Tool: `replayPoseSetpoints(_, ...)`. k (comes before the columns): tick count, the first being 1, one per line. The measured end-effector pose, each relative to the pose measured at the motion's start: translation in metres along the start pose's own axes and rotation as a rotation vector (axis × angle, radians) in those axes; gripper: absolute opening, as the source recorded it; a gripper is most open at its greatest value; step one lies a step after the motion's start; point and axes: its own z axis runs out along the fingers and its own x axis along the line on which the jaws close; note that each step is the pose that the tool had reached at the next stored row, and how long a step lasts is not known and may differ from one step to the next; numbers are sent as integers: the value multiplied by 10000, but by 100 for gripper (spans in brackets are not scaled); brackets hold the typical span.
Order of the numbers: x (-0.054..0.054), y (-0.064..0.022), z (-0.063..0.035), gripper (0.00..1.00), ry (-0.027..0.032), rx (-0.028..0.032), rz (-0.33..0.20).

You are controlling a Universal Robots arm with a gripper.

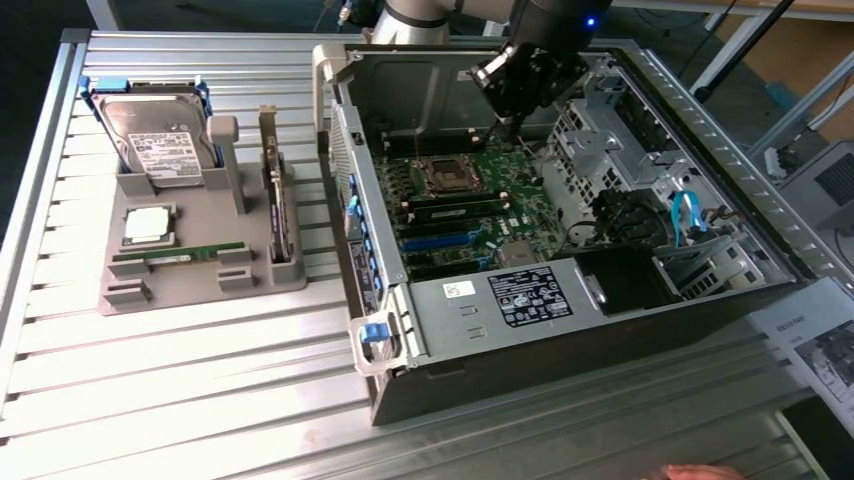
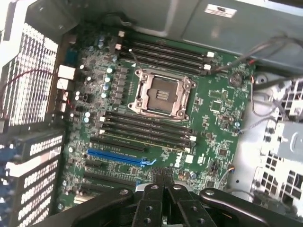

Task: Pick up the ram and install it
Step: 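Press down the ram until it locks into place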

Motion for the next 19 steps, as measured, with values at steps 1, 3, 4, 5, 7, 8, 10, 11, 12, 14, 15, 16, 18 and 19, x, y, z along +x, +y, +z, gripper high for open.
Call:
replayPoseSetpoints(1,0,0,0,10,1,4,147)
replayPoseSetpoints(3,0,0,0,10,4,13,454)
replayPoseSetpoints(4,0,0,0,10,6,18,602)
replayPoseSetpoints(5,0,0,0,10,7,23,763)
replayPoseSetpoints(7,0,0,0,10,9,32,1042)
replayPoseSetpoints(8,0,0,0,10,11,38,1241)
replayPoseSetpoints(10,0,0,0,10,14,46,1502)
replayPoseSetpoints(11,0,0,0,10,15,50,1641)
replayPoseSetpoints(12,0,0,0,10,16,54,1777)
replayPoseSetpoints(14,0,0,0,10,18,59,1949)
replayPoseSetpoints(15,0,0,0,10,18,59,1970)
replayPoseSetpoints(16,0,0,0,10,17,57,1972)
replayPoseSetpoints(18,0,0,0,10,17,57,1973)
replayPoseSetpoints(19,0,0,0,10,18,57,1973)
